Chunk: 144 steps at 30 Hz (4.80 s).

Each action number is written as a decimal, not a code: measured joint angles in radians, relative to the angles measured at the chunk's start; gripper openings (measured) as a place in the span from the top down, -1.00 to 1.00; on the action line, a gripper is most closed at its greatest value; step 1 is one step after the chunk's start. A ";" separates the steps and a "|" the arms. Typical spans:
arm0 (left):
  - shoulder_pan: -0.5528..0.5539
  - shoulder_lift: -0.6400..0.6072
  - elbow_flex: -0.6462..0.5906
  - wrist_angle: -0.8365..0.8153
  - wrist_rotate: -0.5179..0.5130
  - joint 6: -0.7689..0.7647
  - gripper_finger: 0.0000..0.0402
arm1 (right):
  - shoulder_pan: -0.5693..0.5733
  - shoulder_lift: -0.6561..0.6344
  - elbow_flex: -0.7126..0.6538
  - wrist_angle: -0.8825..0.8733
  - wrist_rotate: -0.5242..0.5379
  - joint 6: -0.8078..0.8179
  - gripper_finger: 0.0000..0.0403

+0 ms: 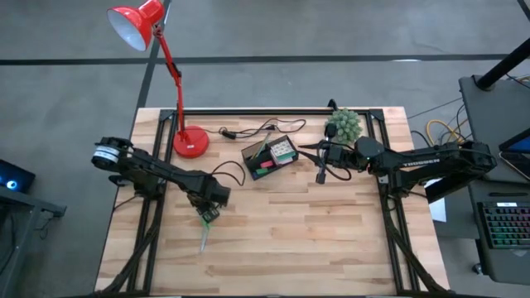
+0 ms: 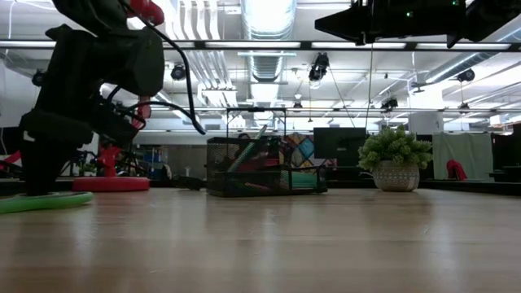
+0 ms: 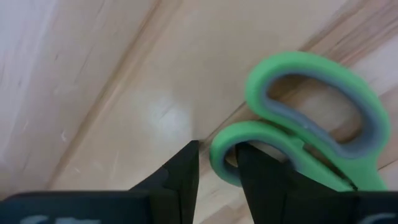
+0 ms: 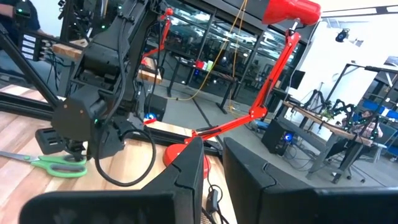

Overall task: Pick and place office supplies into organizer
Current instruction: Put the green scissors into the desk organizer

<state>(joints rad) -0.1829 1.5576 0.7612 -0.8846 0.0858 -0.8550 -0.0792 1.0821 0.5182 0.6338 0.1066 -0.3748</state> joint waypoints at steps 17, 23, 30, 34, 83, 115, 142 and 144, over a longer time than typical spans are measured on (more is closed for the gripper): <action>0.005 -0.003 -0.023 0.019 0.022 -0.004 0.93 | 0.000 0.000 0.000 -0.001 0.000 0.000 0.74; 0.005 -0.034 -0.002 0.009 0.009 0.002 0.97 | 0.000 0.000 0.000 -0.001 0.000 0.000 0.74; 0.005 -0.087 0.031 0.013 -0.022 0.006 0.98 | 0.000 0.000 0.000 -0.001 0.000 -0.001 0.74; 0.005 -0.117 0.051 0.015 -0.044 0.020 0.98 | 0.000 0.000 0.000 -0.001 0.000 -0.002 0.74; 0.093 0.046 0.403 0.413 -1.659 0.546 0.99 | 0.000 0.000 0.000 -0.001 0.000 -0.002 0.74; 0.158 0.281 0.396 0.432 -1.619 0.337 0.67 | 0.000 0.000 0.000 -0.002 0.000 -0.003 0.74; 0.154 0.171 0.399 0.436 -1.402 0.393 0.11 | 0.000 0.000 0.000 -0.002 0.000 -0.003 0.74; 0.154 0.161 0.399 0.431 -1.382 0.399 0.11 | 0.000 0.000 0.000 -0.003 0.000 -0.003 0.74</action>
<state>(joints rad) -0.0285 1.7183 1.1604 -0.4539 -1.2959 -0.4558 -0.0788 1.0821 0.5182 0.6312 0.1066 -0.3779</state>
